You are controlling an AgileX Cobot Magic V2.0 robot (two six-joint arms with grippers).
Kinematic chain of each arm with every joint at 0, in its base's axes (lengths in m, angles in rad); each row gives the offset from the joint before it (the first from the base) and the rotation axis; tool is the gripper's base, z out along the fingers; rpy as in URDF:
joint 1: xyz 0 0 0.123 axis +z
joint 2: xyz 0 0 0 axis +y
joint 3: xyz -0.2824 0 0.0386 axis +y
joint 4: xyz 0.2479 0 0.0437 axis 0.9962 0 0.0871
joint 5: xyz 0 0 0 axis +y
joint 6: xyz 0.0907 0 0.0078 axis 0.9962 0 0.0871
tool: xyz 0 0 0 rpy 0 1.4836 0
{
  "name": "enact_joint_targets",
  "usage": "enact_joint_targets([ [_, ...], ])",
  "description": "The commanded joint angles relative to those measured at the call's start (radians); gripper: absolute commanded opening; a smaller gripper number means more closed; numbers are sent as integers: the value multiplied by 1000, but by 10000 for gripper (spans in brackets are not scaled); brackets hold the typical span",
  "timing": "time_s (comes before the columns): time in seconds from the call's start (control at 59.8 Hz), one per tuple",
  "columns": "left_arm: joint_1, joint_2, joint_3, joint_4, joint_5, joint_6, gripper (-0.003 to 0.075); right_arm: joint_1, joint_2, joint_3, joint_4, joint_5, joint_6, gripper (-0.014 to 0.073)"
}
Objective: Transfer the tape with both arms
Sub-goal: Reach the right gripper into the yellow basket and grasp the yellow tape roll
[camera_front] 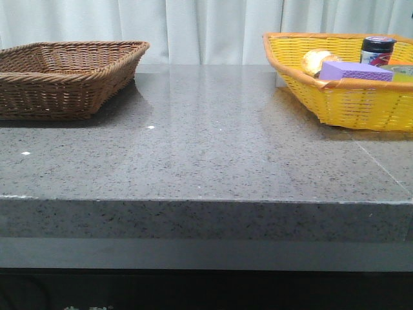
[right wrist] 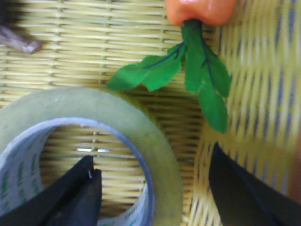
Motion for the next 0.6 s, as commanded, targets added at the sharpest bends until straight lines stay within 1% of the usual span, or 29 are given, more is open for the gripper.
enact_joint_targets([
  [0.0, -7, 1, -34, -19, -69, -3, 471, 0, -26, -33, 32, -31, -23, 490],
  [0.067, -7, 1, -34, -19, -69, -3, 471, 2, -11, -33, 42, -31, -41, 426],
  [0.167, -7, 1, -34, -19, -69, -3, 471, 6, -8, -33, 40, -32, -47, 295],
  [0.268, -7, 1, -34, -19, -69, -3, 471, 6, -10, -50, 34, -21, -50, 202],
  [0.351, -7, 1, -34, -19, -69, -3, 471, 6, -10, -71, 27, -5, -51, 169],
  [0.586, -7, 1, -34, -19, -69, -3, 471, 6, -28, -180, 33, 87, -51, 163],
])
